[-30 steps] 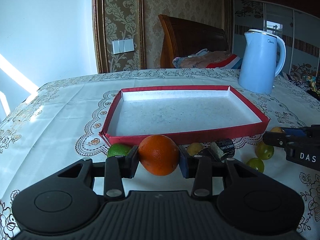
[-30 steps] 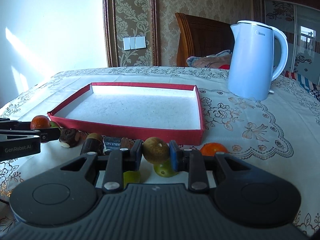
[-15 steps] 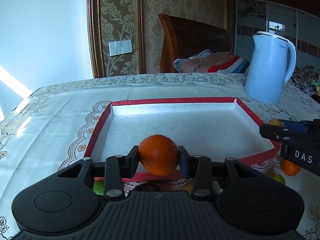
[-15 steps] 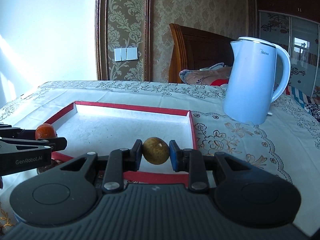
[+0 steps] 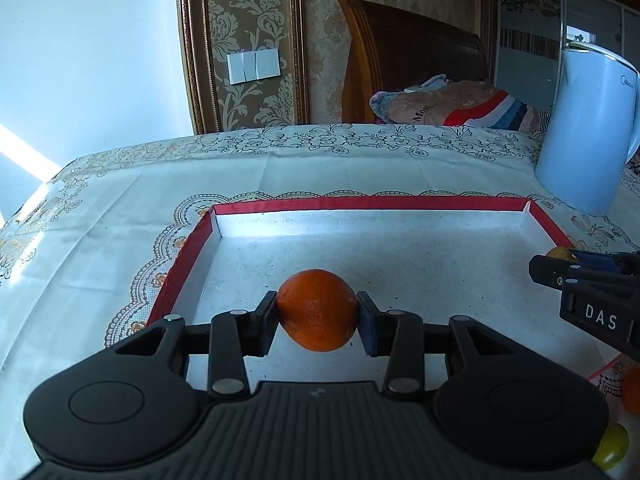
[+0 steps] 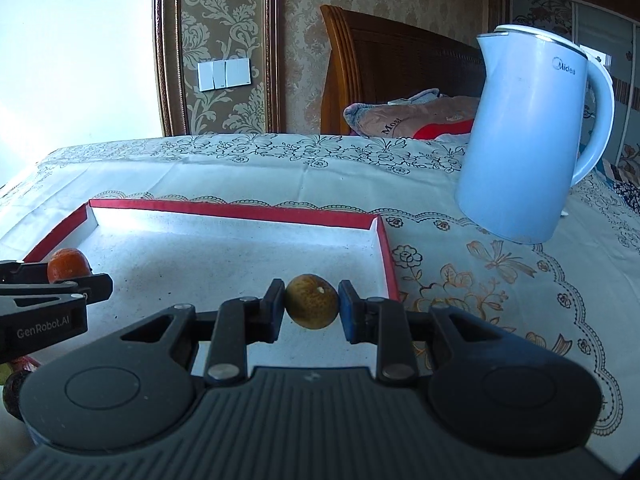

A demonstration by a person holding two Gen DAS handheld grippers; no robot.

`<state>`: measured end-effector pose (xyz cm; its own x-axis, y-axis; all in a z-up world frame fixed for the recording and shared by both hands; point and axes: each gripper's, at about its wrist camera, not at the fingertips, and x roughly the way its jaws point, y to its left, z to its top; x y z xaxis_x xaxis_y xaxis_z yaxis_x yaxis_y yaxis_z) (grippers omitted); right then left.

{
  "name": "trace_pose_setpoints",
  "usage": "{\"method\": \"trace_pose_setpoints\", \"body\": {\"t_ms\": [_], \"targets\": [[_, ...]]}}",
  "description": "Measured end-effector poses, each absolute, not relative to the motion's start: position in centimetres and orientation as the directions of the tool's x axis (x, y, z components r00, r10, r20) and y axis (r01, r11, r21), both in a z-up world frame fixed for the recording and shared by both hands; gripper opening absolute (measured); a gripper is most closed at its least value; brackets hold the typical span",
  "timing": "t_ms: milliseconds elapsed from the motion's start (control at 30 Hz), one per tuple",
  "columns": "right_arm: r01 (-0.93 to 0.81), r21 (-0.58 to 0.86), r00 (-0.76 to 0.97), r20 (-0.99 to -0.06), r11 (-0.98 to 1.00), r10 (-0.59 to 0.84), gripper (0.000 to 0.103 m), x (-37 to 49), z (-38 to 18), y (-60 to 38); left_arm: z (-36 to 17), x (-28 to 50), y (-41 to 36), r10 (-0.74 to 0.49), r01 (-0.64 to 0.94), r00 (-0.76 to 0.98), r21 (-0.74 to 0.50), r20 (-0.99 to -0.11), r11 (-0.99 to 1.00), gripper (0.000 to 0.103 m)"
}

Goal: Organize fruits
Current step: 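Lift the orange with the left gripper while the right carries the brown fruit into the tray, then open the left gripper releasing the orange while the right releases the brown fruit in the tray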

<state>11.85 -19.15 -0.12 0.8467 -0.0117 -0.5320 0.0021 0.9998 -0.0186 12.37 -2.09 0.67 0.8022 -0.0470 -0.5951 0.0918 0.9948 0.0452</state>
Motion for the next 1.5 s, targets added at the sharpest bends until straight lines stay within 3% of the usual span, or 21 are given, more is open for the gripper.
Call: {"method": "trace_pose_setpoints", "body": {"t_ms": [533,933,1167,1333,1500], "targets": [[0.005,-0.016,0.800,-0.599,1.000,-0.013,0.027,14.9,-1.4,-18.9,-0.2,15.1,-1.6,-0.019,0.039,0.754,0.016,-0.657,0.999,0.040],[0.026,0.023,0.772,-0.635,0.999,-0.005,0.028,15.6,-1.7,-19.9,-0.4,14.8,-2.4,0.009,0.042,0.768,0.064,-0.640,0.997,0.040],[0.017,0.019,0.775,-0.632,1.000,-0.001,0.040,15.4,-1.5,-19.8,-0.6,14.8,-2.1,0.006,0.037,0.765,0.053,-0.645,0.998,0.043],[0.020,0.029,0.779,-0.627,0.999,0.002,0.053,15.3,-1.4,-19.9,-0.4,14.4,-2.3,-0.002,0.053,0.775,0.062,-0.631,0.997,0.057],[0.013,0.030,0.780,-0.626,0.999,0.009,0.060,15.1,-1.3,-19.7,-0.3,14.1,-2.5,-0.008,0.061,0.780,0.064,-0.626,0.996,0.058]]}}
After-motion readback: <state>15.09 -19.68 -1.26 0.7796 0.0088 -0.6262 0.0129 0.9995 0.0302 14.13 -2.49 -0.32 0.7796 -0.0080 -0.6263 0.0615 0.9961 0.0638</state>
